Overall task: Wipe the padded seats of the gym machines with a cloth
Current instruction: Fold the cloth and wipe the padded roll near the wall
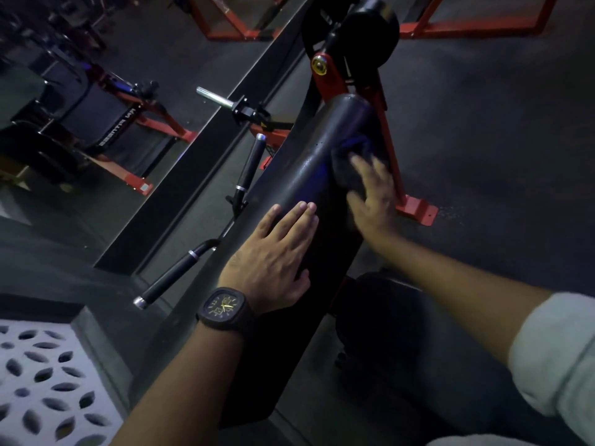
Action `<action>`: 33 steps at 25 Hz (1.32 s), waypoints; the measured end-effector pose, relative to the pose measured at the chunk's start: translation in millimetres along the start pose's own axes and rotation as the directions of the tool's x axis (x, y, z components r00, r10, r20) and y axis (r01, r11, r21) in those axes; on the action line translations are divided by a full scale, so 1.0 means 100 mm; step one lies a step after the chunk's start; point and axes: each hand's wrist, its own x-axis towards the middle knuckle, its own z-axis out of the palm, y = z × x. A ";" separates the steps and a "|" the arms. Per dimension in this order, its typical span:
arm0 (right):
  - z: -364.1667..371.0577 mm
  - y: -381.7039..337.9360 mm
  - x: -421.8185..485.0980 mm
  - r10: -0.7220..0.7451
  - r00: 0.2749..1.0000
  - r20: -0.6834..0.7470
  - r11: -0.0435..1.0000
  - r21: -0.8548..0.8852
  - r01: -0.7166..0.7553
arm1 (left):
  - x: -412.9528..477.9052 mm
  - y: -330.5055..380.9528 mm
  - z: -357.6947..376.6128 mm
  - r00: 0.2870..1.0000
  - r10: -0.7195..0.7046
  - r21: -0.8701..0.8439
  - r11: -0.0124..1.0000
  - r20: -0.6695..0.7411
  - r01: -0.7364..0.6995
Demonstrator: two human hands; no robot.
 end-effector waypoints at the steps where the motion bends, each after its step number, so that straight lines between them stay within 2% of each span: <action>1: 0.00 -0.04 0.12 0.170 0.982 -0.076 0.984 0.058 -0.166 | 0.00 0.00 0.00 1.000 0.004 0.003 1.000 0.000 -0.004; 2: 0.04 -0.14 0.11 0.337 0.936 -0.101 0.939 0.113 -0.325 | 0.00 0.01 0.00 1.000 0.005 0.005 1.000 0.001 -0.005; 3: 0.10 -0.24 0.00 0.411 0.908 -0.082 0.908 0.121 -0.401 | 0.00 0.01 0.00 1.000 0.002 0.008 1.000 0.005 -0.002; 4: 0.16 -0.32 -0.27 0.311 0.949 -0.058 0.948 0.086 -0.306 | -0.01 0.02 0.00 1.000 -0.001 0.010 1.000 0.009 0.001; 5: 0.14 -0.27 -0.48 0.141 0.990 -0.008 0.988 0.072 -0.140 | -0.01 0.02 0.00 1.000 -0.002 0.010 1.000 0.010 0.002; 6: 0.09 -0.17 -0.49 -0.002 1.000 0.031 0.998 0.070 0.000 | 0.00 0.01 0.00 1.000 -0.002 0.012 1.000 0.005 0.002; 7: 0.07 -0.01 -0.34 -0.054 0.998 0.030 0.994 0.094 0.051 | 0.00 0.02 0.00 1.000 -0.003 0.014 1.000 -0.001 0.003; 8: 0.07 0.09 -0.11 0.099 0.995 -0.015 0.990 0.105 -0.097 | 0.01 0.02 0.00 1.000 -0.001 0.014 1.000 -0.004 0.001; 10: 0.13 -0.12 0.00 0.452 0.890 -0.057 0.876 0.218 -0.431 | 0.00 0.02 0.00 1.000 -0.001 0.013 1.000 -0.003 0.001; 11: 0.18 -0.25 -0.13 0.484 0.874 -0.047 0.861 0.204 -0.466 | 0.00 0.02 0.00 1.000 -0.003 0.016 1.000 -0.001 0.003; 12: 0.19 -0.34 -0.38 0.358 0.932 -0.061 0.926 0.154 -0.346 | -0.01 0.02 0.00 1.000 -0.004 0.017 1.000 0.004 0.004; 13: 0.15 -0.30 -0.58 0.172 0.985 -0.012 0.980 0.109 -0.169 | -0.01 0.02 0.00 1.000 -0.004 0.019 1.000 0.004 0.004; 14: 0.08 -0.20 -0.58 0.011 0.999 0.031 0.996 0.092 -0.014 | 0.00 0.02 0.00 1.000 -0.006 0.019 1.000 0.001 0.006; 15: 0.06 -0.02 -0.44 -0.048 0.998 0.034 0.994 0.098 0.045 | 0.01 0.02 0.00 1.000 -0.007 0.021 1.000 -0.001 0.007; 16: 0.08 0.07 -0.27 0.068 0.998 -0.010 0.994 0.085 -0.067 | 0.01 0.02 -0.01 1.000 -0.005 0.023 1.000 0.000 0.005; 17: 0.13 0.02 -0.21 0.246 0.968 -0.041 0.960 0.147 -0.238 | 0.01 0.03 -0.01 1.000 -0.004 0.025 1.000 0.001 0.004; 18: 0.18 -0.09 -0.26 0.432 0.901 -0.042 0.886 0.208 -0.415 | 0.00 0.03 -0.01 1.000 -0.007 0.028 1.000 0.003 0.006; 19: 0.23 -0.23 -0.42 0.502 0.865 -0.020 0.844 0.229 -0.485 | 0.00 0.03 -0.01 1.000 -0.010 0.032 0.999 0.008 0.009; 22: 0.17 -0.24 -0.81 0.220 0.972 0.084 0.942 0.240 -0.234 | 0.01 0.03 0.00 1.000 -0.013 0.041 0.999 0.008 0.013; 23: 0.16 -0.07 -0.65 0.204 0.977 0.068 0.941 0.262 -0.215 | 0.01 0.03 0.00 1.000 -0.016 0.045 0.999 0.009 0.015; 24: 0.18 0.01 -0.46 0.336 0.942 0.019 0.907 0.261 -0.329 | 0.01 0.03 0.00 1.000 -0.017 0.051 0.999 0.012 0.016; 26: 0.26 -0.21 -0.44 0.582 0.813 -0.027 0.781 0.299 -0.549 | 0.01 0.04 0.00 1.000 -0.022 0.057 0.998 0.009 0.021; 27: 0.31 -0.35 -0.63 0.595 0.803 -0.009 0.771 0.287 -0.568 | 0.01 0.05 0.00 1.000 -0.024 0.055 0.998 0.010 0.023; 29: 0.27 -0.50 -1.12 0.323 0.944 0.060 0.913 0.242 -0.328 | -0.01 0.05 0.00 1.000 -0.028 0.052 0.998 0.009 0.027; 30: 0.20 -0.43 -1.12 0.207 0.974 0.091 0.946 0.237 -0.223 | 0.00 0.05 0.00 1.000 -0.026 0.051 0.998 0.003 0.026; 31: 0.20 -0.26 -0.97 0.174 0.981 0.083 0.945 0.265 -0.190 | 0.01 0.05 -0.01 1.000 -0.023 0.053 0.998 -0.001 0.023; 32: 0.23 -0.14 -0.75 0.307 0.951 0.030 0.917 0.259 -0.304 | 0.01 0.05 -0.01 1.000 -0.019 0.054 0.998 -0.004 0.019; 33: 0.27 -0.15 -0.60 0.472 0.881 -0.027 0.849 0.284 -0.446 | 0.01 0.04 0.00 1.000 -0.017 0.055 0.998 -0.004 0.017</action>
